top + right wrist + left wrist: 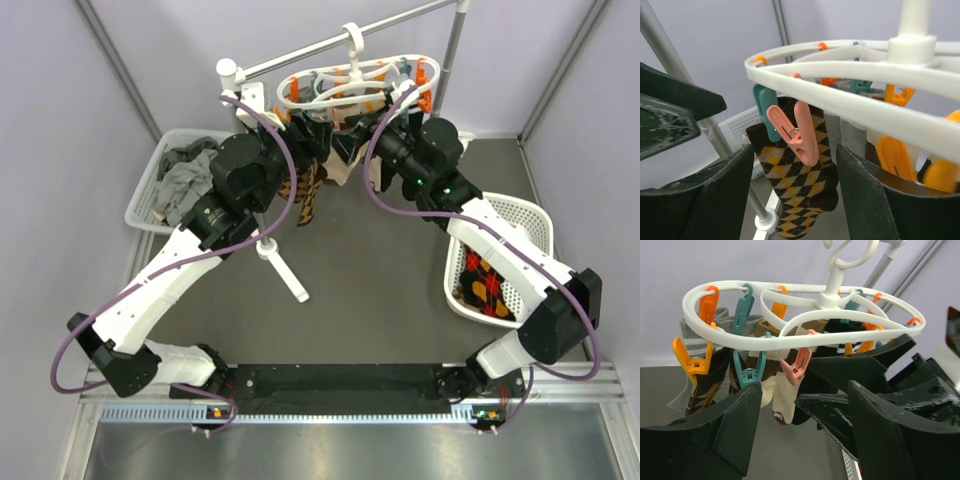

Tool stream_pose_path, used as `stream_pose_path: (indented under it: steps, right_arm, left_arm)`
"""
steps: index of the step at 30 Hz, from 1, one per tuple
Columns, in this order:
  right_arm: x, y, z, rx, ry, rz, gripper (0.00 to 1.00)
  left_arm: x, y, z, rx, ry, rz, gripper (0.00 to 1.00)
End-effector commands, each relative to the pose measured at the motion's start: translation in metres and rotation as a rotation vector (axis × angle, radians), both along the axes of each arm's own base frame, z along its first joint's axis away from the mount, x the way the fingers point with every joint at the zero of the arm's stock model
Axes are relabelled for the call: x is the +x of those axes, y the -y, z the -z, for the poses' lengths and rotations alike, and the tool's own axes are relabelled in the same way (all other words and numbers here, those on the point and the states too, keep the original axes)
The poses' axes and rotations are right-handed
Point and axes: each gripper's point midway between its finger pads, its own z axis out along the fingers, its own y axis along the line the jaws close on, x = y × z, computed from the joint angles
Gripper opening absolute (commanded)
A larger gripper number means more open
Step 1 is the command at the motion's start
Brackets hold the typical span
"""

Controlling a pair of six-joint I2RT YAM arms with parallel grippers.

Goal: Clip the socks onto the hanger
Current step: Open the clamp at the hanger.

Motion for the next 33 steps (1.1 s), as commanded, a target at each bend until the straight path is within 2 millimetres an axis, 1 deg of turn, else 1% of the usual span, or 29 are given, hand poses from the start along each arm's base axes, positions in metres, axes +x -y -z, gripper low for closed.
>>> stream_pose_path:
  steps: [1,2,4,7,10,12,14,15,16,18,19,20,22,23,24,26,27,29,30,32,33]
  right_arm:
    - [0.001,-0.006,-0.025,0.031,0.074,-0.022,0.66]
    - [0.006,-0.007,-0.021,0.029,0.067,-0.013,0.66]
    - [0.009,-0.007,-0.021,0.034,0.072,-0.007,0.65]
    - [0.010,-0.010,-0.023,0.039,0.078,-0.015,0.60]
    - [0.008,-0.012,-0.022,0.039,0.080,-0.031,0.51]
    - [0.007,-0.011,-0.023,0.038,0.083,-0.032,0.47]
    - [0.004,-0.010,-0.022,0.039,0.082,-0.035,0.41]
    - [0.003,-0.010,-0.022,0.040,0.083,-0.034,0.39]
    - [0.001,-0.008,-0.024,0.041,0.088,-0.033,0.33]
    - [-0.001,-0.006,-0.024,0.043,0.090,-0.029,0.28]
    - [-0.003,-0.003,-0.028,0.047,0.099,-0.022,0.24]
    - [-0.003,-0.002,-0.023,0.040,0.090,-0.015,0.22]
    - [-0.006,-0.001,-0.026,0.033,0.101,0.004,0.17]
    - [-0.007,-0.001,-0.026,0.028,0.103,0.012,0.16]
    - [-0.012,-0.005,-0.024,0.015,0.101,0.009,0.15]
    - [-0.013,-0.003,-0.026,-0.002,0.119,0.042,0.13]
    - [-0.017,-0.007,-0.025,-0.018,0.128,0.046,0.11]
    - [-0.018,-0.006,-0.025,-0.030,0.129,0.077,0.09]
    - [-0.021,-0.009,-0.021,-0.049,0.129,0.077,0.07]
    - [-0.020,-0.009,-0.020,-0.062,0.119,0.099,0.06]
    - [-0.019,-0.010,-0.017,-0.071,0.108,0.104,0.04]
  left_arm:
    - [-0.014,-0.008,-0.024,-0.034,0.051,0.022,0.73]
    - [-0.015,-0.008,-0.025,-0.039,0.050,0.024,0.73]
    - [-0.017,-0.008,-0.028,-0.048,0.055,0.034,0.73]
    - [-0.020,-0.005,-0.028,-0.051,0.053,0.053,0.72]
    - [-0.020,-0.002,-0.028,-0.050,0.046,0.066,0.72]
    - [-0.022,-0.001,-0.030,-0.052,0.045,0.076,0.72]
    - [-0.024,0.001,-0.031,-0.056,0.044,0.090,0.72]
    - [-0.025,0.000,-0.033,-0.060,0.045,0.092,0.71]
    - [-0.026,0.001,-0.034,-0.065,0.047,0.099,0.71]
    - [-0.028,0.000,-0.036,-0.069,0.045,0.104,0.71]
    - [-0.028,0.000,-0.038,-0.075,0.046,0.107,0.71]
    - [-0.030,0.000,-0.039,-0.078,0.044,0.112,0.71]
    - [-0.031,0.001,-0.039,-0.081,0.035,0.119,0.71]
    - [-0.030,0.003,-0.039,-0.081,0.031,0.124,0.71]
    - [-0.031,0.003,-0.037,-0.077,0.022,0.128,0.71]
    - [-0.034,0.006,-0.041,-0.087,0.020,0.151,0.71]
    - [-0.036,0.008,-0.041,-0.092,0.013,0.163,0.71]
    - [-0.040,0.010,-0.047,-0.099,0.017,0.187,0.70]
    - [-0.042,0.009,-0.048,-0.101,0.013,0.190,0.70]
    - [-0.045,0.006,-0.051,-0.094,0.015,0.191,0.70]
    - [-0.046,0.001,-0.054,-0.077,0.025,0.174,0.71]
